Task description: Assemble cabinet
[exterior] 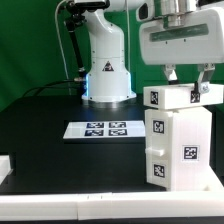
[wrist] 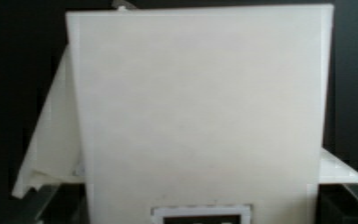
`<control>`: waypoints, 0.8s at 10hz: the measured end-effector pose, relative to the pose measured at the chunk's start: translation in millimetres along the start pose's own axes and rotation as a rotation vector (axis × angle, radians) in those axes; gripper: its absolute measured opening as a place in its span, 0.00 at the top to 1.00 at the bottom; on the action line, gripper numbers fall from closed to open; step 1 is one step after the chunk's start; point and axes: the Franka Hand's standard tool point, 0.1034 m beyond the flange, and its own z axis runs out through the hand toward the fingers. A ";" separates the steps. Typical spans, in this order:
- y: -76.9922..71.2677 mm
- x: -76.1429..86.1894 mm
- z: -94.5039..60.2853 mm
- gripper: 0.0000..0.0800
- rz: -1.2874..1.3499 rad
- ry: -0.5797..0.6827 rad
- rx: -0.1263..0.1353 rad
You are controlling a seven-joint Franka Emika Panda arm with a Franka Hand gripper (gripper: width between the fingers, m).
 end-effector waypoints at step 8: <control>-5.5 -3.4 -14.4 0.02 0.111 -0.047 0.034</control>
Offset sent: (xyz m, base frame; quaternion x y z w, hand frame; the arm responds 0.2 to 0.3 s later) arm 0.0000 0.0000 0.0000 0.0000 0.0000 0.1938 0.9810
